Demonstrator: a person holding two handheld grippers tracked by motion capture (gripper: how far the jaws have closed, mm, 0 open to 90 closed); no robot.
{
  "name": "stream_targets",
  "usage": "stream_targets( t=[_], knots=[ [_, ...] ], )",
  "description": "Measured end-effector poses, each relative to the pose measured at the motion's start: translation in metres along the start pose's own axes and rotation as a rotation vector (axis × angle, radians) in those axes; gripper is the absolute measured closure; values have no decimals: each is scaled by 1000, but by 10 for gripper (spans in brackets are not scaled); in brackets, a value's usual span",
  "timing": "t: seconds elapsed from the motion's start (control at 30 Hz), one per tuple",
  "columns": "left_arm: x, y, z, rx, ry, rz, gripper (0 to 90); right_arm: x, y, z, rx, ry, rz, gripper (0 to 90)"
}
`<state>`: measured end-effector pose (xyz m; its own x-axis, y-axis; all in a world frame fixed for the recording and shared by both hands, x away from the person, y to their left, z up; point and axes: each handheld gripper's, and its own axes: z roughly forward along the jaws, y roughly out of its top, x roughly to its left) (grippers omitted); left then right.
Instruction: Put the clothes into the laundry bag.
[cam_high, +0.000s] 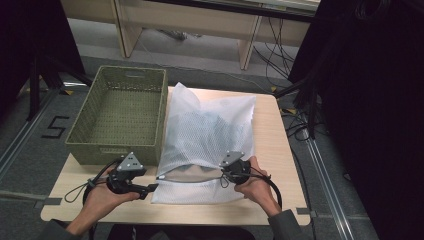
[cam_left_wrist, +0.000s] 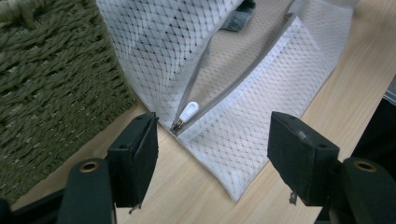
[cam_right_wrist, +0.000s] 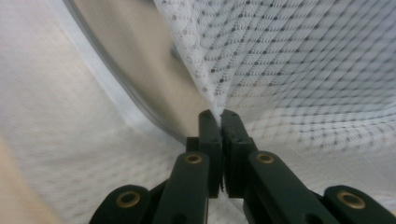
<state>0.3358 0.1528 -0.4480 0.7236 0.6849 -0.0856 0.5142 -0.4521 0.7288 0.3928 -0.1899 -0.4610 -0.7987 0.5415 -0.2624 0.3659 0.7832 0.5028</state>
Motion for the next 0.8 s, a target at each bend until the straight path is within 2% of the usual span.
stream_targets(
  t=[0.03,0.07,0.1,0.13,0.27,0.37,0.43,0.53,0.6,0.67,0.7,0.73,0.8],
  knots=[
    [1,0,0,5,-3,16,331,-1,-3,8,26,-6,-1,869],
    [1,0,0,5,-4,16,330,-3,-5,11,26,-1,3,839],
    [1,0,0,5,-6,14,330,-3,-6,12,24,7,29,782],
    [1,0,0,3,-4,-3,330,-6,-5,10,-6,-12,31,720],
    [2,-1,2,10,2,5,327,-1,5,-1,-146,-38,47,554],
    [1,0,2,12,-7,14,326,11,15,0,-179,-36,22,526],
    [0,0,3,16,-3,15,326,19,22,4,-177,-13,-9,526],
    [0,0,4,18,-6,12,325,27,35,12,-184,-13,-40,567],
    [0,0,4,19,-5,11,324,29,41,19,-174,-30,-66,701],
    [1,0,3,21,1,15,324,29,45,25,-131,-53,-75,831],
    [1,0,3,19,-2,18,325,28,45,26,-116,-59,-74,866],
    [2,0,3,17,-5,18,324,28,45,27,-106,-64,-72,897],
    [2,-1,4,16,-8,-2,325,27,45,22,-109,-52,-70,900]
  ],
)
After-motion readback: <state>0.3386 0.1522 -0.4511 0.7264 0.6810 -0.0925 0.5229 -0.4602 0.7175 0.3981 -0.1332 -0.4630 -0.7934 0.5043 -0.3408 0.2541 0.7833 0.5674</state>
